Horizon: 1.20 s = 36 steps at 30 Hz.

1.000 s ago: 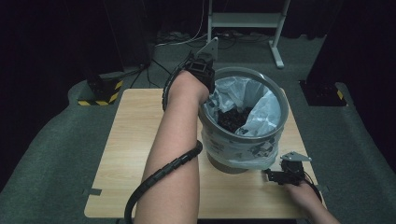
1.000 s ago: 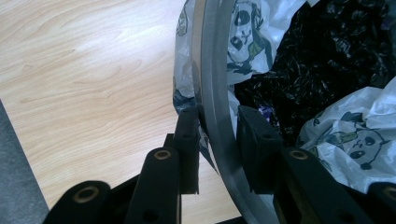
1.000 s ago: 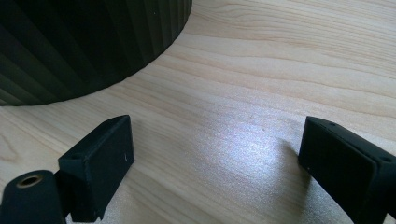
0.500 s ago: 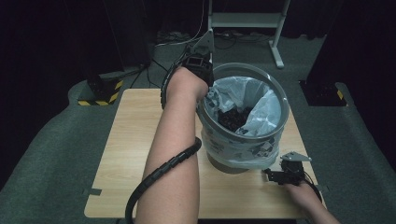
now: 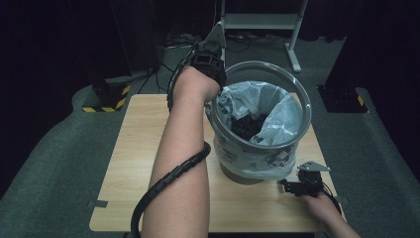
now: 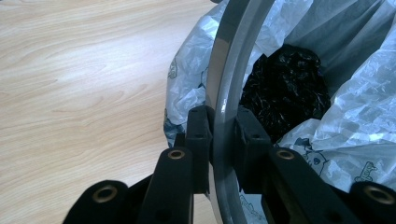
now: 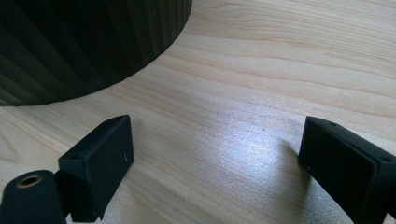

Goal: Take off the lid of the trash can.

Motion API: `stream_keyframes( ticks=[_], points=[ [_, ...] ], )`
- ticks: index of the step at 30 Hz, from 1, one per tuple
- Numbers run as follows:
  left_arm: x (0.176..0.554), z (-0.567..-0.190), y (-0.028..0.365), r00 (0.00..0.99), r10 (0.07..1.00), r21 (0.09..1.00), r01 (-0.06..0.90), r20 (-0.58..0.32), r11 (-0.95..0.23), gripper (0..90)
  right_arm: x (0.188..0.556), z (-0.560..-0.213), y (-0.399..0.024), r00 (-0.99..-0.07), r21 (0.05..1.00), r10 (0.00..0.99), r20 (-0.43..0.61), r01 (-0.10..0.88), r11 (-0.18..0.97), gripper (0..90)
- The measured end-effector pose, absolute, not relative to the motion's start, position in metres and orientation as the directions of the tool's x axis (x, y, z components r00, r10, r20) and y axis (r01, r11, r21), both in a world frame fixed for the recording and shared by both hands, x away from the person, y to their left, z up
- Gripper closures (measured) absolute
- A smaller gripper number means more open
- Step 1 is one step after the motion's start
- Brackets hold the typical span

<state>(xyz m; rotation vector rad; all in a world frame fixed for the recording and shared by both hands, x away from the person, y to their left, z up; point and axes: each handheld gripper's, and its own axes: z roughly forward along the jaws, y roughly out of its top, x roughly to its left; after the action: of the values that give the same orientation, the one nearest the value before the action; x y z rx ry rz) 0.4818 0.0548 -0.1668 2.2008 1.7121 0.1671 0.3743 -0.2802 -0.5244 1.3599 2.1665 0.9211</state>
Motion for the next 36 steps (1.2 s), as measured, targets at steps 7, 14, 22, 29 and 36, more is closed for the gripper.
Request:
stream_keyframes(
  ticks=[7, 14, 22, 29, 36],
  points=[
    [0.481, -0.168, 0.056, 0.275, 0.955, 0.342, 0.913, -0.111, -0.223, 77.8, 0.374, -0.524, -0.280, -0.433, 0.722, 0.901, -0.003, 0.623, 0.302, 10.1],
    [0.482, -0.171, 0.058, 0.279, 0.954, 0.344, 0.911, -0.113, -0.226, 77.7, 0.374, -0.524, -0.280, -0.433, 0.722, 0.901, -0.003, 0.623, 0.302, 10.1],
    [0.482, -0.171, 0.061, 0.283, 0.952, 0.345, 0.910, -0.113, -0.230, 77.7, 0.374, -0.524, -0.280, -0.433, 0.722, 0.901, -0.003, 0.623, 0.302, 10.1],
    [0.481, -0.170, 0.067, 0.277, 0.953, 0.355, 0.909, -0.122, -0.219, 77.7, 0.374, -0.524, -0.280, -0.434, 0.722, 0.901, -0.003, 0.623, 0.302, 10.1],
    [0.480, -0.172, 0.074, 0.273, 0.953, 0.353, 0.911, -0.129, -0.213, 77.7, 0.374, -0.524, -0.280, -0.433, 0.722, 0.901, -0.003, 0.623, 0.302, 10.1]
  ],
)
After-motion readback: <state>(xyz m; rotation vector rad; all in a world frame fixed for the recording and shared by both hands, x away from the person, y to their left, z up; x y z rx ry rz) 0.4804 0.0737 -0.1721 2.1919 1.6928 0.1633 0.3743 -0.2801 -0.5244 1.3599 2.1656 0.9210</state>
